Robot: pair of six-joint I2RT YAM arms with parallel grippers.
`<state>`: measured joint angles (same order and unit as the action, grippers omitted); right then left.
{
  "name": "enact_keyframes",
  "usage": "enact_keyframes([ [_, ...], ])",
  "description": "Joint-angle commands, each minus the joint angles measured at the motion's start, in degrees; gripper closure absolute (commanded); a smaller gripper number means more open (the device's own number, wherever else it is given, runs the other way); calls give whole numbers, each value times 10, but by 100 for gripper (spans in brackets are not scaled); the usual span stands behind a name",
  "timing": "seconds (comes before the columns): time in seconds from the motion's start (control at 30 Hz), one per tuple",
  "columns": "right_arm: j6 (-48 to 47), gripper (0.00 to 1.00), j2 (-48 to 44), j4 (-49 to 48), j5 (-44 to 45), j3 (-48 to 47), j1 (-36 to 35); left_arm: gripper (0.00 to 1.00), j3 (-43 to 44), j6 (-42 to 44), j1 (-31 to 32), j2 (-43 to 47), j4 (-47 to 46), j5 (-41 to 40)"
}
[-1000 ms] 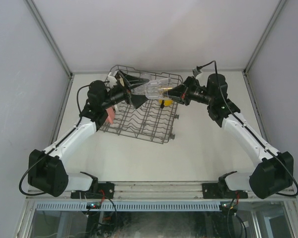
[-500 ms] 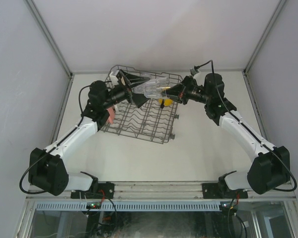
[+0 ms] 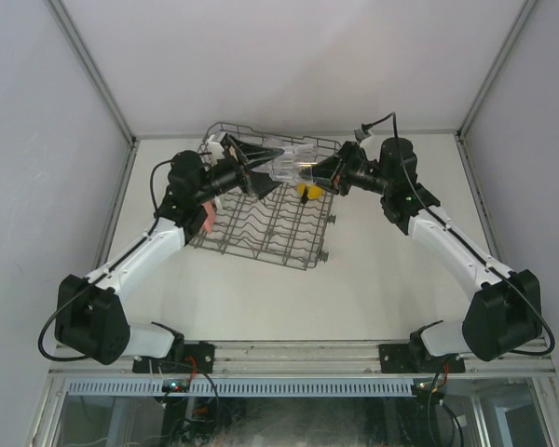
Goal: Load the cups into the dish rack
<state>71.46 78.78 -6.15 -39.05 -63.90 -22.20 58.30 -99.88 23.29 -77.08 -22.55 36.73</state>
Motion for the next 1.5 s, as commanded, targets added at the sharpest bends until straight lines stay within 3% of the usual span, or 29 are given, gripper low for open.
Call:
enact_keyframes([
  [0.0, -23, 72, -14, 11, 5, -11, -4, 95, 36, 6, 6, 4, -49, 9],
  [0.07, -36, 58, -20, 33, 9, -11, 1, 100, 33, 15, 0, 3, -45, 6],
  [0.2, -89, 49, -47, 106, 31, -5, 13, 100, 35, 54, -24, 2, -5, 2],
  [0.33, -150, 45, -90, 197, 68, 28, 36, 100, 70, 165, -50, 1, 123, -12],
  [0.53, -246, 43, -154, 336, 145, 51, 69, 100, 184, 384, -59, -38, 411, -97],
  [0.73, -293, 43, -199, 389, 168, 51, 110, 100, 263, 500, -59, -102, 548, -195],
  [1.17, -315, 43, -213, 410, 136, 49, 164, 100, 403, 660, -17, -233, 693, -428],
  [1.47, -322, 43, -218, 423, 130, 49, 183, 100, 455, 682, -6, -313, 709, -476],
])
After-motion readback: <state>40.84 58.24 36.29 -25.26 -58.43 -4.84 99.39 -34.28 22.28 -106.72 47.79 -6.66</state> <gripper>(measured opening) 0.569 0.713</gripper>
